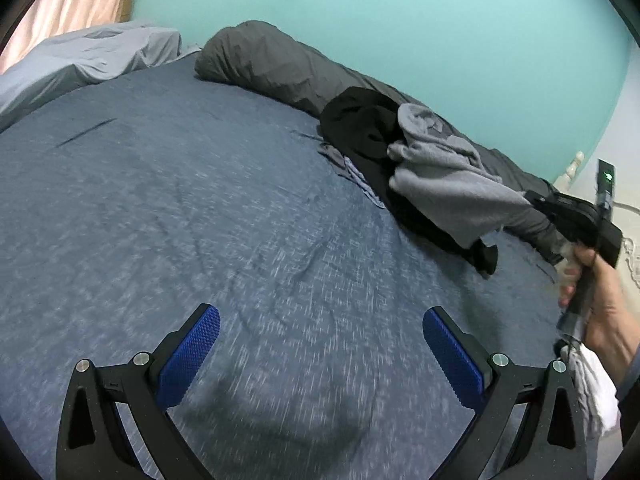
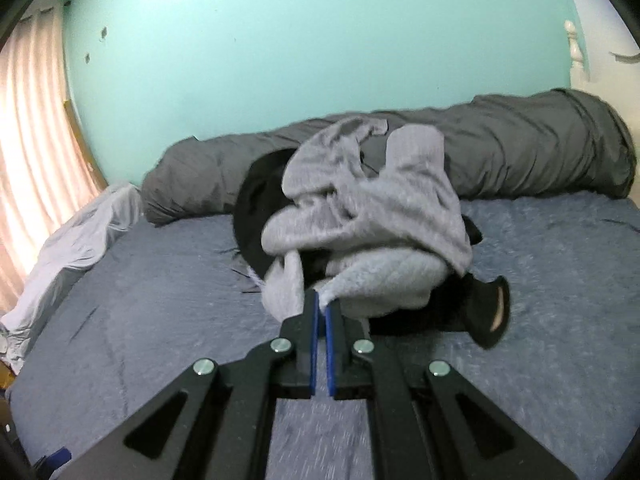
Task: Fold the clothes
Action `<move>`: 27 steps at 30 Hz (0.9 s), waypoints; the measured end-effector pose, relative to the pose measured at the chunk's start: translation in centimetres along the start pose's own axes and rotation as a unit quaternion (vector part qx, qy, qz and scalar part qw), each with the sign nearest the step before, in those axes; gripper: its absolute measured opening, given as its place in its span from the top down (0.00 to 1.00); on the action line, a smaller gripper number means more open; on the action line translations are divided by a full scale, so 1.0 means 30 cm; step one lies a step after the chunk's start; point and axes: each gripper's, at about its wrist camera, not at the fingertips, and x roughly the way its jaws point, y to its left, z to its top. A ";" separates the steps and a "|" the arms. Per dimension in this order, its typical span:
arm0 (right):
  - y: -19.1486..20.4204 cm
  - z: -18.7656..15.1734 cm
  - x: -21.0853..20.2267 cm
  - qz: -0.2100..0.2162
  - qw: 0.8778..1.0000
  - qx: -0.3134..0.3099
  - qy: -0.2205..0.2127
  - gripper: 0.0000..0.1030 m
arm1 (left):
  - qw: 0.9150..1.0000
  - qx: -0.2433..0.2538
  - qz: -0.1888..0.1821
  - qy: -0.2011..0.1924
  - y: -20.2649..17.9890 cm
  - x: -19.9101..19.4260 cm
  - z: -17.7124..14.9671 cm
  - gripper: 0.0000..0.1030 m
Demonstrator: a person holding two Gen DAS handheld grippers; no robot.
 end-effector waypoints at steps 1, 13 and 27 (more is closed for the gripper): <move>0.010 -0.003 -0.047 0.004 1.000 0.000 -0.003 0.98 | 1.000 0.001 -0.001 -0.004 -0.002 -0.038 0.001 0.00; 0.102 -0.336 -0.580 0.065 0.997 0.016 0.029 0.98 | 0.999 -0.006 -0.012 -0.040 0.019 -0.376 -0.115 0.00; -0.110 -0.679 -0.531 -0.039 0.991 0.060 0.113 0.94 | 0.999 0.016 0.008 0.031 0.079 -0.152 -0.363 0.00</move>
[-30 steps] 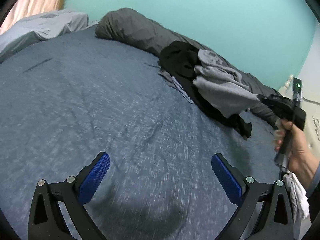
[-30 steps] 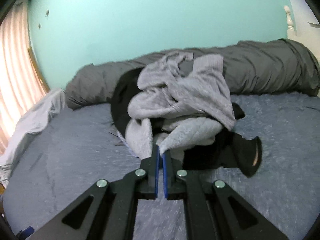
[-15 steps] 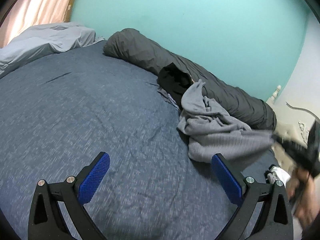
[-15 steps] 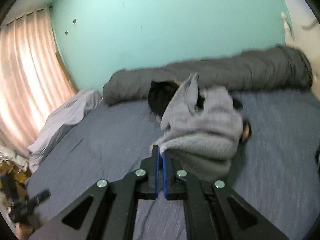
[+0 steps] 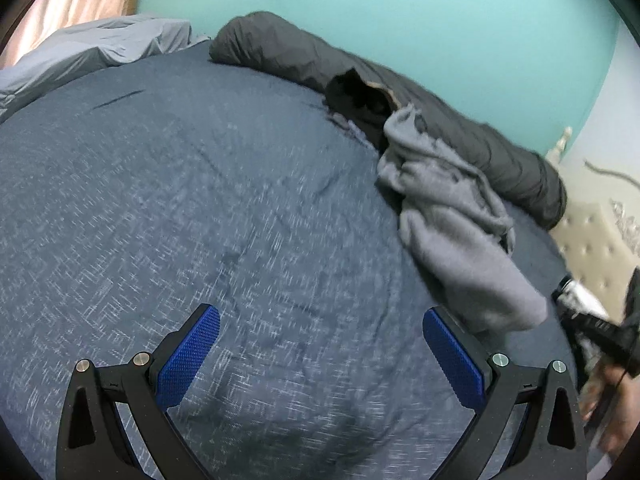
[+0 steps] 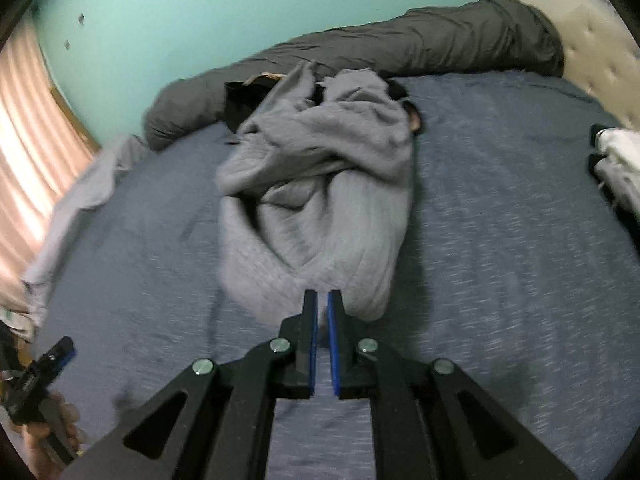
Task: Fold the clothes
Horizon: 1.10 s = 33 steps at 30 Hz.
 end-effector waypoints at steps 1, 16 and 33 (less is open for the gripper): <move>-0.018 0.008 0.004 -0.010 1.000 0.002 -0.005 0.91 | 1.000 0.002 0.001 0.002 0.000 0.015 0.003 0.00; 0.104 0.046 0.211 0.040 0.993 -0.107 0.037 0.51 | 1.000 0.018 0.003 0.018 -0.017 0.151 0.041 0.00; -0.022 0.055 0.379 -0.079 0.982 -0.148 0.084 0.97 | 0.999 0.026 0.014 0.028 -0.013 0.197 0.040 0.00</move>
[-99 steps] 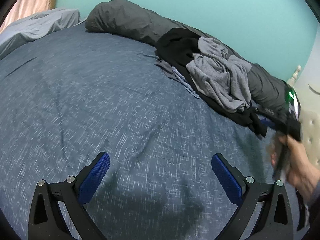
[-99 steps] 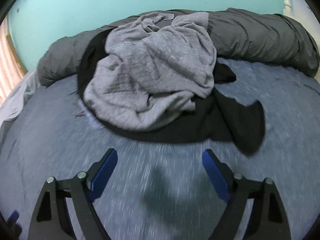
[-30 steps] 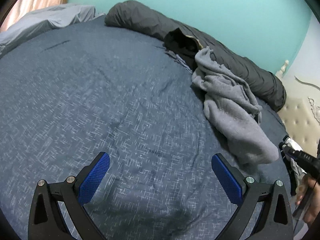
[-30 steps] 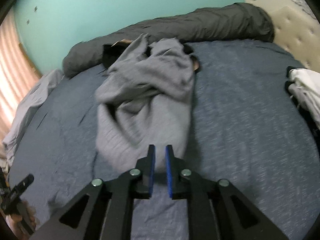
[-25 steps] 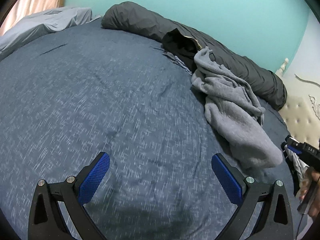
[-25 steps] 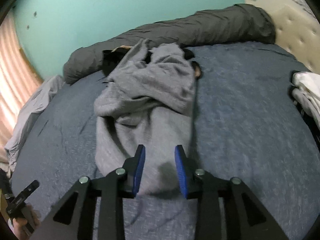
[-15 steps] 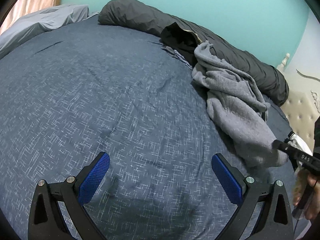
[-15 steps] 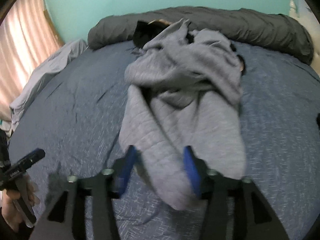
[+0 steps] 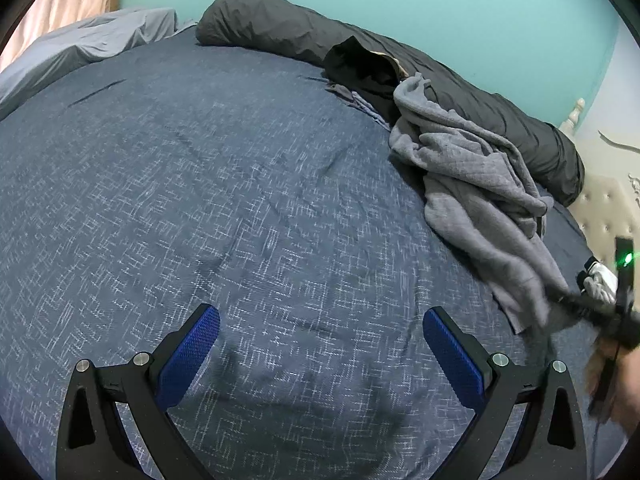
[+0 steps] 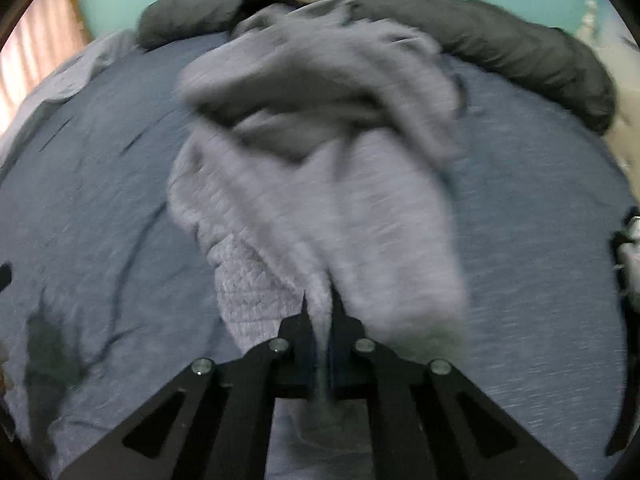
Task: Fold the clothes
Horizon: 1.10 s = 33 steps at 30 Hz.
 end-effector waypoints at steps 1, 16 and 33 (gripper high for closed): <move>-0.042 0.022 -0.014 -0.014 1.000 0.004 -0.005 0.97 | 1.000 0.001 0.000 0.000 -0.001 0.002 0.000 0.00; -0.510 0.614 -0.304 -0.208 0.970 0.062 -0.109 0.97 | 1.000 0.007 0.006 0.006 -0.006 0.030 -0.005 0.00; -0.771 0.403 -0.130 -0.235 0.955 0.173 -0.059 0.68 | 1.000 0.021 0.005 0.016 -0.049 0.057 -0.027 0.00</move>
